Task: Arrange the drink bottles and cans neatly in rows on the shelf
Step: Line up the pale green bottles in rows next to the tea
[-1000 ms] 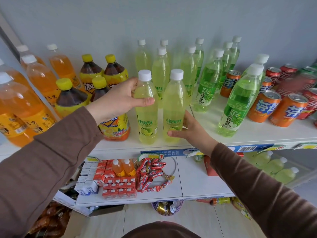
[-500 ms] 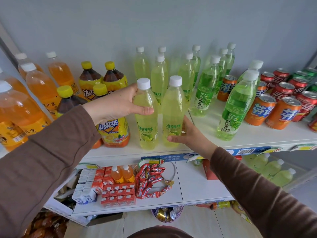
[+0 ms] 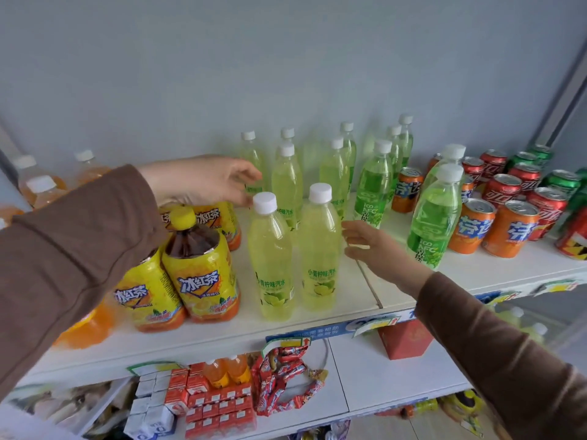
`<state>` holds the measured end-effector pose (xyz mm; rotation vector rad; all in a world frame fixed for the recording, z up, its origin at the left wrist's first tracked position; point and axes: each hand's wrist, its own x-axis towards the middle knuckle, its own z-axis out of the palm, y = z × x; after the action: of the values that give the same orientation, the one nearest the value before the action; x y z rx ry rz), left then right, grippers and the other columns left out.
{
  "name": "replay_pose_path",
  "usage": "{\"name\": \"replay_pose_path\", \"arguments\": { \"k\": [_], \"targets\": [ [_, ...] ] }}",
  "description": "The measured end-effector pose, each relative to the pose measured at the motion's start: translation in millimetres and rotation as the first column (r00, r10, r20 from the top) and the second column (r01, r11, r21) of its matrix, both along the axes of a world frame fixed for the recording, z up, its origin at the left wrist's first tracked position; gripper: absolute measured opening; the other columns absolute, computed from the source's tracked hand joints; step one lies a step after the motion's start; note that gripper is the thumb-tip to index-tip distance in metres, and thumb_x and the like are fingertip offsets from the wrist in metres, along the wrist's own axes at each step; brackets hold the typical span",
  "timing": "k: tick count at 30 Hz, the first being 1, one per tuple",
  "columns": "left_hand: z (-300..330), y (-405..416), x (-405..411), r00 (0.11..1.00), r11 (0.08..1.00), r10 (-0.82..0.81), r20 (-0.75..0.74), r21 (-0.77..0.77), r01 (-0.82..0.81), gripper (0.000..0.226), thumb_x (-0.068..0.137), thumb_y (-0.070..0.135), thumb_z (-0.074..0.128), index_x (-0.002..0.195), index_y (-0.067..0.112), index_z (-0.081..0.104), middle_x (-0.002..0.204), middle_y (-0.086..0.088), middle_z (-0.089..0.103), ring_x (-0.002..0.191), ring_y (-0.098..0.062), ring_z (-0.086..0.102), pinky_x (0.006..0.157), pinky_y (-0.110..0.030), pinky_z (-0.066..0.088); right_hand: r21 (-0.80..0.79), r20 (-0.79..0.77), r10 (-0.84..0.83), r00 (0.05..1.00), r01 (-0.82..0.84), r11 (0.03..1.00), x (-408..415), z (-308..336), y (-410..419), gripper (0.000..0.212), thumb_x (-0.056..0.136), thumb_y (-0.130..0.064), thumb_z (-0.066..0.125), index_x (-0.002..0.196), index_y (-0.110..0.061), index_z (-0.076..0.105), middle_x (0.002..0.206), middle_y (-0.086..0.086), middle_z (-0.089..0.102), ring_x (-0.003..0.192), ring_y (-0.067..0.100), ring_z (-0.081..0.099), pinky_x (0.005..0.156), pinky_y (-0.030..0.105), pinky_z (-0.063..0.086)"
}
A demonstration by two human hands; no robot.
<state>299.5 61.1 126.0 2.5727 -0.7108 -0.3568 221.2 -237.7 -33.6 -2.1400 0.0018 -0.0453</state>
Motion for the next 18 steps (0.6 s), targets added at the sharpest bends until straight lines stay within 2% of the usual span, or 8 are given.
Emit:
{"name": "replay_pose_path", "arguments": {
  "k": [1, 3, 5, 8, 11, 13, 16, 18],
  "targets": [
    [2.9, -3.4, 4.9, 1.000, 1.000, 0.019, 0.023, 0.011, -0.019, 0.085, 0.063, 0.055, 0.079, 0.138, 0.026, 0.051, 0.140, 0.007, 0.057, 0.126, -0.014, 0.055, 0.115, -0.040, 0.038, 0.006, 0.025, -0.035, 0.999, 0.035, 0.999, 3.0, 2.5, 2.6, 0.055, 0.097, -0.006, 0.065, 0.148, -0.015, 0.046, 0.142, 0.005, 0.057, 0.130, 0.019, 0.054, 0.113, 0.034, 0.041],
    [6.4, -10.8, 15.7, 0.998, 0.999, 0.050, 0.033, -0.002, -0.050, 0.089, 0.066, 0.055, 0.082, 0.142, 0.024, 0.048, 0.142, 0.003, 0.055, 0.127, -0.016, 0.055, 0.114, -0.040, 0.038, 0.041, 0.049, -0.096, 0.994, 0.094, 0.995, 10.8, 4.1, 7.8, 0.060, 0.098, -0.012, 0.065, 0.153, -0.015, 0.040, 0.151, 0.006, 0.050, 0.139, 0.020, 0.047, 0.110, 0.030, 0.037],
    [6.0, -17.7, 32.0, 0.996, 0.996, 0.087, 0.018, -0.012, -0.086, 0.085, 0.076, 0.046, 0.083, 0.147, 0.022, 0.043, 0.146, 0.000, 0.052, 0.130, -0.018, 0.052, 0.114, -0.040, 0.038, 0.091, 0.070, -0.162, 0.984, 0.156, 0.984, 21.0, 1.8, 14.3, 0.066, 0.099, -0.014, 0.064, 0.157, -0.015, 0.034, 0.158, 0.004, 0.043, 0.147, 0.021, 0.039, 0.115, 0.034, 0.034],
    [6.3, -29.3, 51.9, 0.992, 0.992, 0.128, 0.002, 0.005, -0.128, 0.093, 0.076, 0.046, 0.082, 0.152, 0.020, 0.035, 0.151, -0.003, 0.047, 0.135, -0.022, 0.048, 0.114, -0.043, 0.038, 0.147, 0.105, -0.255, 0.961, 0.239, 0.960, 37.3, -2.3, 22.7, 0.074, 0.099, -0.015, 0.064, 0.161, -0.016, 0.025, 0.165, 0.005, 0.034, 0.152, 0.023, 0.031, 0.123, 0.042, 0.029],
    [2.6, -39.2, 67.4, 0.988, 0.989, 0.150, -0.041, 0.002, -0.150, 0.101, 0.075, 0.048, 0.081, 0.155, 0.019, 0.028, 0.154, -0.005, 0.043, 0.138, -0.024, 0.044, 0.115, -0.043, 0.036, 0.238, 0.092, -0.271, 0.958, 0.243, 0.940, 50.4, -7.7, 27.9, 0.079, 0.101, -0.016, 0.061, 0.164, -0.017, 0.013, 0.169, 0.003, 0.024, 0.155, 0.021, 0.023, 0.126, 0.040, 0.022],
    [-0.7, -44.1, 73.7, 0.983, 0.986, 0.164, -0.081, -0.004, -0.165, 0.117, 0.064, 0.057, 0.084, 0.156, 0.017, 0.024, 0.155, -0.008, 0.041, 0.138, -0.024, 0.043, 0.114, -0.041, 0.036, 0.277, 0.089, -0.253, 0.963, 0.220, 0.935, 57.3, -12.6, 30.4, 0.083, 0.102, -0.018, 0.060, 0.165, -0.019, 0.006, 0.171, 0.000, 0.017, 0.156, 0.019, 0.018, 0.126, 0.036, 0.019],
    [-9.7, -48.4, 84.1, 0.971, 0.982, 0.160, -0.180, -0.071, -0.175, 0.161, 0.024, 0.074, 0.089, 0.158, 0.016, 0.019, 0.155, -0.012, 0.039, 0.135, -0.023, 0.046, 0.112, -0.035, 0.039, 0.308, 0.082, -0.233, 0.969, 0.198, 0.931, 69.2, -23.6, 32.2, 0.090, 0.101, -0.017, 0.061, 0.164, -0.020, -0.003, 0.172, 0.000, 0.007, 0.158, 0.018, 0.009, 0.128, 0.036, 0.012],
    [-15.5, -50.6, 92.9, 0.960, 0.976, 0.163, -0.226, -0.109, -0.191, 0.161, 0.023, 0.068, 0.091, 0.158, 0.015, 0.020, 0.154, -0.013, 0.040, 0.135, -0.023, 0.047, 0.109, -0.032, 0.041, 0.319, 0.074, -0.230, 0.970, 0.196, 0.927, 78.2, -31.2, 33.3, 0.094, 0.100, -0.017, 0.063, 0.163, -0.019, -0.007, 0.173, 0.000, 0.000, 0.159, 0.017, 0.004, 0.129, 0.038, 0.008]
  ]
}}
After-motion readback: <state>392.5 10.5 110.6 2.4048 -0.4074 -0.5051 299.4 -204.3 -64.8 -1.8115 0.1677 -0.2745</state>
